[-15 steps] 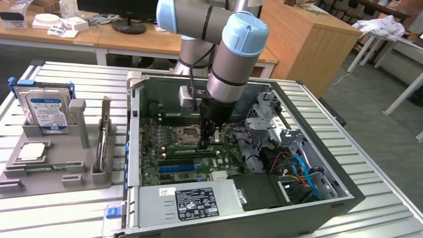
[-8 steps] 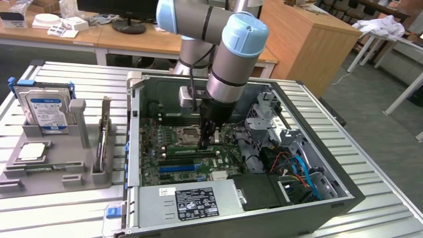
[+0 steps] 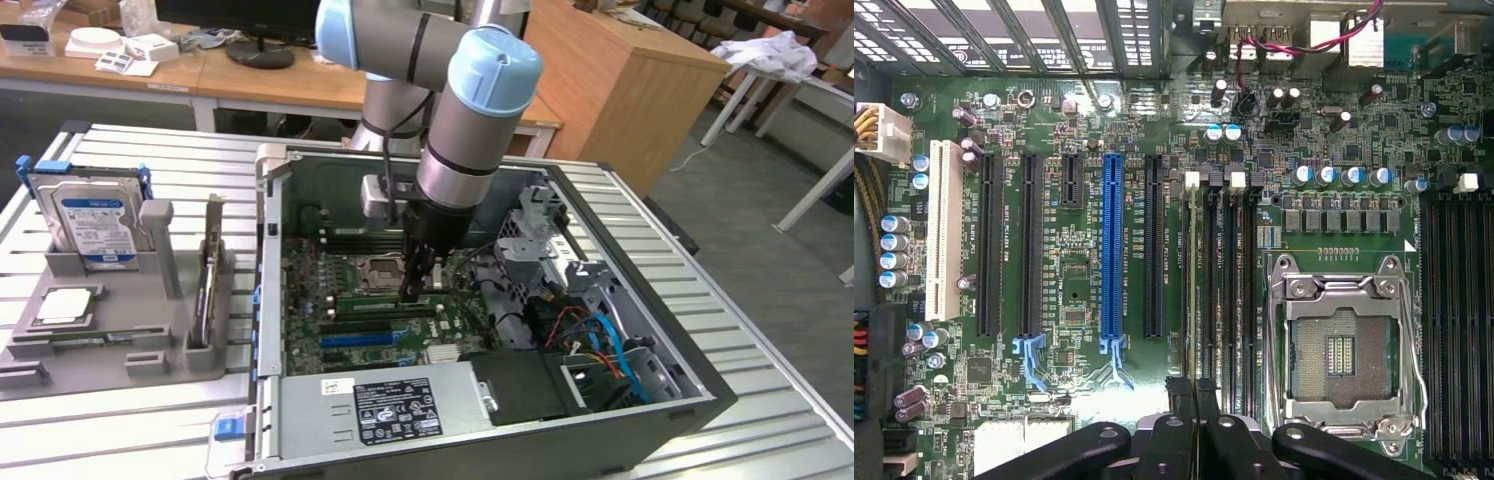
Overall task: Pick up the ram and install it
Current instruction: 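Insert the ram into the slot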
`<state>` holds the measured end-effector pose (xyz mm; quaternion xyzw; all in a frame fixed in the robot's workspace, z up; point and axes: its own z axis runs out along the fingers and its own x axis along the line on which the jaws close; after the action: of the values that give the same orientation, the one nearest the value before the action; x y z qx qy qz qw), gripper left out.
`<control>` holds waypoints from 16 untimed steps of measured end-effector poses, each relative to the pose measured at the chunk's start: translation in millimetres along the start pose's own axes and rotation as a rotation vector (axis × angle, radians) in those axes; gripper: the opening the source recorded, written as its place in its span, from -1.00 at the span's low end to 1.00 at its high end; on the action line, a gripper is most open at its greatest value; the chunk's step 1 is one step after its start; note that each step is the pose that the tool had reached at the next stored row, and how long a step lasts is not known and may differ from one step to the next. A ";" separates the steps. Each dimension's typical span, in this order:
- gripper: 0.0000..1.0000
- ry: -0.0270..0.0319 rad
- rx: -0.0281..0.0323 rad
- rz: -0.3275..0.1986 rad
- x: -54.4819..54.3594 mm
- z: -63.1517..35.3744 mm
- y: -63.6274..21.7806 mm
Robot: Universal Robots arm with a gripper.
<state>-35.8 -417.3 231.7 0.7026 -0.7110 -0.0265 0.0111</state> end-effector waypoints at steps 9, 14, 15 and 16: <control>-0.77 -0.0001 -0.0003 0.000 0.0 2.0 -0.1; -0.77 -0.0001 0.0000 0.000 0.0 2.6 -0.1; -0.77 -0.0002 0.0001 0.000 0.0 2.6 -0.1; -0.77 -0.0002 0.0000 0.000 0.0 2.6 -0.1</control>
<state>-35.8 -417.2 229.1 0.7026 -0.7110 -0.0266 0.0110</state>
